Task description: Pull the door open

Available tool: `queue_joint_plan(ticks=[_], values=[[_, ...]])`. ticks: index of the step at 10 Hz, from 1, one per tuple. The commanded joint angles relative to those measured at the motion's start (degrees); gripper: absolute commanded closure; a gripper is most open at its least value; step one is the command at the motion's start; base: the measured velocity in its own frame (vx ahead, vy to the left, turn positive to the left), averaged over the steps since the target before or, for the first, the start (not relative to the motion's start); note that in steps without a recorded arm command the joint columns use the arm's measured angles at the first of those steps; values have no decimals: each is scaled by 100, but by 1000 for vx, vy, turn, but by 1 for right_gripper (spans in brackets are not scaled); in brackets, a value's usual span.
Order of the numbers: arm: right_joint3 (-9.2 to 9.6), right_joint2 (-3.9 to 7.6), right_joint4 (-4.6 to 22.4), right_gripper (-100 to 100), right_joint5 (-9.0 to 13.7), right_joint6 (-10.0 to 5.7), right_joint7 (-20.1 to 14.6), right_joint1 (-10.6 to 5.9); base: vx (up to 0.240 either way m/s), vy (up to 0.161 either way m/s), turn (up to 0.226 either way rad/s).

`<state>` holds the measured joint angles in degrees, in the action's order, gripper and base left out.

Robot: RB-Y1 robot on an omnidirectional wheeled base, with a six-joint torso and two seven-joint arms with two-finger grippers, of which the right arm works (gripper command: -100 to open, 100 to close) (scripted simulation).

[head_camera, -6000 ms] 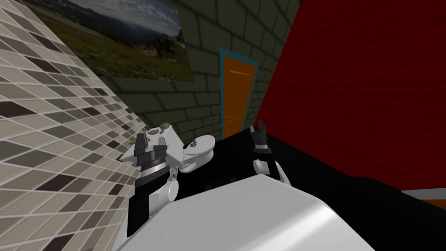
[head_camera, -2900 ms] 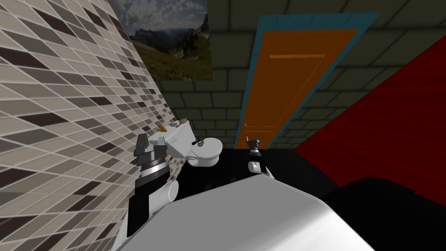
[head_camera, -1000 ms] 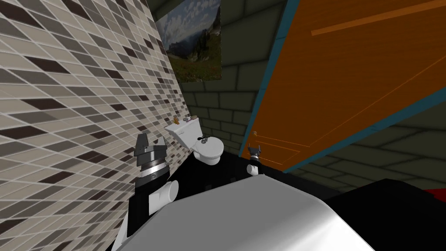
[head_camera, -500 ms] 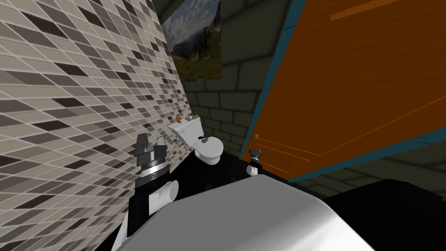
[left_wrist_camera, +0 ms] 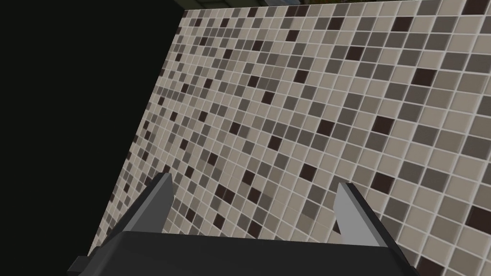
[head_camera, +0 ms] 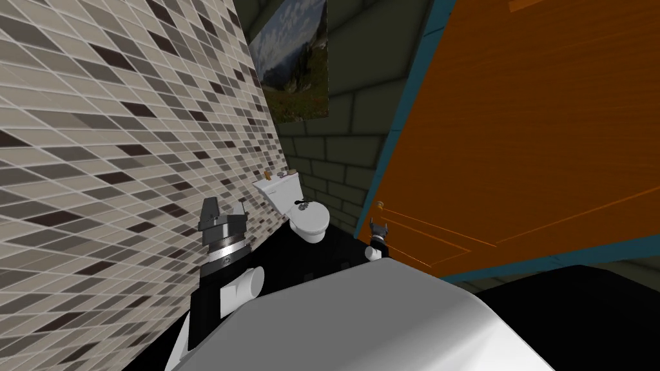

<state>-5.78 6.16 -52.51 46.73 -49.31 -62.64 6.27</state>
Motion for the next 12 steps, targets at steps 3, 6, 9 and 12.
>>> queue_joint_plan(ticks=[3,6,9,12], values=[[28,171,113,-100,2,-30,-247,52,52,-12,2],[69,445,266,-100,-1,-53,-609,139,124,18,-5],[99,639,375,-100,-2,-69,-866,201,119,-4,-4],[138,900,519,-100,-4,-91,-1212,285,119,-7,-6]])
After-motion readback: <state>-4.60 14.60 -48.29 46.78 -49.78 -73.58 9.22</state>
